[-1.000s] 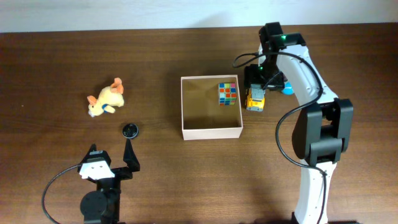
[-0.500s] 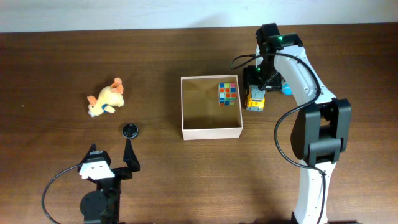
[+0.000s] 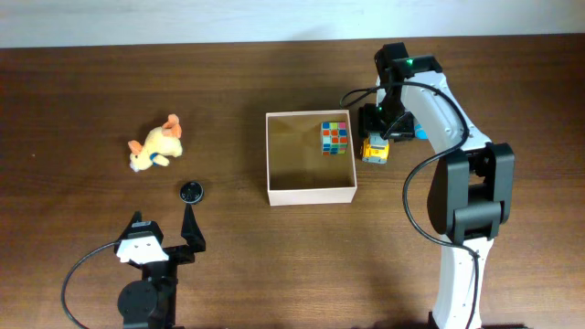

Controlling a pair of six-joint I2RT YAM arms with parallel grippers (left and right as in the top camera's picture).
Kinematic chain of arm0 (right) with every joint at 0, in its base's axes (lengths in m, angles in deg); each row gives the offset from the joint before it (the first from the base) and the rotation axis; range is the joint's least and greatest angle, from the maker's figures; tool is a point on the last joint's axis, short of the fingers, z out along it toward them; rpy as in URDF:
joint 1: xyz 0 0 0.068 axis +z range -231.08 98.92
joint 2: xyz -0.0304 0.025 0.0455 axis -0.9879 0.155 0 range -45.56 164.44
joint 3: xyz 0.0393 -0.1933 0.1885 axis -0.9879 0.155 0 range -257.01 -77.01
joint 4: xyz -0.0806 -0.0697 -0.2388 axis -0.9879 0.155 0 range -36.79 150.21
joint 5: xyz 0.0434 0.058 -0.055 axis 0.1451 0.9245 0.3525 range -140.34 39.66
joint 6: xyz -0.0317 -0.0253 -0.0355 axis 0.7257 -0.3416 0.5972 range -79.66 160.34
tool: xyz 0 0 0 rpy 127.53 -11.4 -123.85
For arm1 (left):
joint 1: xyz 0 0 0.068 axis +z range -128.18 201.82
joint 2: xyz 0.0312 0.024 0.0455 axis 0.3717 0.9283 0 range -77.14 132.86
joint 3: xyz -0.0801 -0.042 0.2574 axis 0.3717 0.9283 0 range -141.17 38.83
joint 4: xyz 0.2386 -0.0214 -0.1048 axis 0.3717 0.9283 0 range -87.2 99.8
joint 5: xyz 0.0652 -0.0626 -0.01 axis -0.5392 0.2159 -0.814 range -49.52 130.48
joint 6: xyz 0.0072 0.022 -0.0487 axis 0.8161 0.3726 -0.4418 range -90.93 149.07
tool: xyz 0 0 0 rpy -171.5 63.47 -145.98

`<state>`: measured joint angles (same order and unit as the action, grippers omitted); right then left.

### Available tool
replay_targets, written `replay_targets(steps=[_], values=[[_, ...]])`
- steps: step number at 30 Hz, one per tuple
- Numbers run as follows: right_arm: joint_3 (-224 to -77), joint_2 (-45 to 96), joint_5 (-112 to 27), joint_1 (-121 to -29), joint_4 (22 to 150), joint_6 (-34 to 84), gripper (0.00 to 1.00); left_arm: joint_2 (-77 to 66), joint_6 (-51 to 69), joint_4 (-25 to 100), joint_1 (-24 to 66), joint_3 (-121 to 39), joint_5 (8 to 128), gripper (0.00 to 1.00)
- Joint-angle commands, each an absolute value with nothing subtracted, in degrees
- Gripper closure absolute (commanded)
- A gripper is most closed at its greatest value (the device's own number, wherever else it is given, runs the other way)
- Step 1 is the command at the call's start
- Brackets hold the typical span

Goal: Pack container
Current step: 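Lower the right gripper over the grey-yellow toy truck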

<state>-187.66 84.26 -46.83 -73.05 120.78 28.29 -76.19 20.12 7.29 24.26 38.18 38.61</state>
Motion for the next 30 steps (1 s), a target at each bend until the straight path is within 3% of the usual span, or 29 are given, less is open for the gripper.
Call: replay_targets(steps=[1,15,30], values=[[-187.31,85.16,-47.99,-72.83,120.63,27.85,0.28,-76.12,21.04,7.58,24.59,38.29,39.27,0.01],[-187.31,85.16,-48.47,-72.83,119.95,27.83,0.51,-76.12,21.04,7.58,24.59,38.29,39.27,0.01],[-187.36,85.16,-48.65,-72.83,119.82,27.85,0.55,-76.12,21.04,7.58,24.61,38.29,39.27,0.01]])
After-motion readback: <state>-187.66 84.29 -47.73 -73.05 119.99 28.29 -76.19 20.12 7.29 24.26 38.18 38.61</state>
